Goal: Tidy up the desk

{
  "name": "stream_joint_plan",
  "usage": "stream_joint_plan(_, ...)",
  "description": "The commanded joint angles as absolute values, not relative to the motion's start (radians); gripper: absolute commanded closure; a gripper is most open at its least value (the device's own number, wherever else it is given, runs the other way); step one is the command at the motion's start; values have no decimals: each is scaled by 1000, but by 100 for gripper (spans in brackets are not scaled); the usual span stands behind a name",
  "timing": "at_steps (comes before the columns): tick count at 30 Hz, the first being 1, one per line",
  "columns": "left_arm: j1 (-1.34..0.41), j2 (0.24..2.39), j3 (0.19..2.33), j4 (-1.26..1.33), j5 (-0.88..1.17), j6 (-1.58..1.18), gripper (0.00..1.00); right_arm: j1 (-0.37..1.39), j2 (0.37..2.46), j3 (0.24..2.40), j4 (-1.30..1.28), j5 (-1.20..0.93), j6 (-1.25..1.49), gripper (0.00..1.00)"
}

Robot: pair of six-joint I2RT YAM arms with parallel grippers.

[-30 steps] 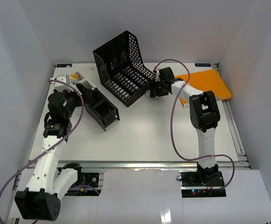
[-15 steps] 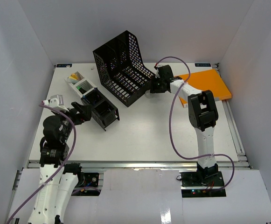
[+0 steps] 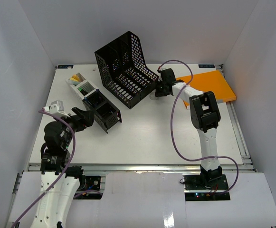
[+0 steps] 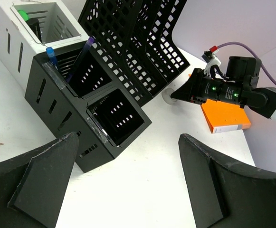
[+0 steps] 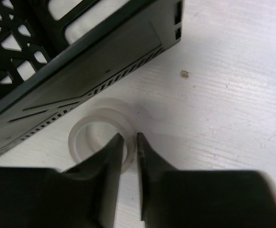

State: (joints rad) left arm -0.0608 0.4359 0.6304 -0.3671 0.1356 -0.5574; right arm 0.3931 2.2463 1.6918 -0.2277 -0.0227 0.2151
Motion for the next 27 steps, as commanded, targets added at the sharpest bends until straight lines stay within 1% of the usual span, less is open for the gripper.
stream_joint_plan(1, -55, 420, 635, -383, 164, -586, 2, 390, 2196, 1628, -227, -58, 163, 88)
stream_joint_plan(3, -55, 420, 622, -381, 175, -599, 2, 387, 2131, 1590, -226, -91, 127, 91)
stream_joint_plan(5, -55, 422, 614, -380, 201, -614, 2, 388, 2062, 1524, -216, -144, 50, 92)
stream_joint_plan(8, -55, 418, 598, -372, 234, -628, 2, 412, 1935, 1463, -218, -365, -130, 92)
stream_joint_plan(10, -55, 409, 587, -366, 238, -639, 2, 449, 1849, 1453, -266, -463, -235, 92)
stream_joint_plan(12, -55, 397, 579, -362, 235, -645, 2, 518, 1773, 1448, -279, -496, -324, 92)
stream_joint_plan(15, -55, 387, 578, -361, 238, -655, 2, 613, 1735, 1488, -268, -483, -365, 92)
stream_joint_plan(16, -55, 385, 581, -362, 239, -655, 2, 660, 1742, 1517, -277, -472, -365, 92)
stream_joint_plan(21, -55, 373, 601, -371, 225, -659, 2, 782, 1900, 1805, -367, -421, -351, 92)
stream_joint_plan(23, -55, 371, 615, -382, 218, -657, 2, 832, 1995, 1909, -402, -386, -350, 92)
stream_joint_plan(25, -55, 365, 621, -396, 211, -653, 2, 876, 2043, 1968, -403, -332, -351, 92)
stream_joint_plan(27, -55, 355, 621, -410, 207, -653, 2, 913, 2071, 1979, -375, -260, -360, 92)
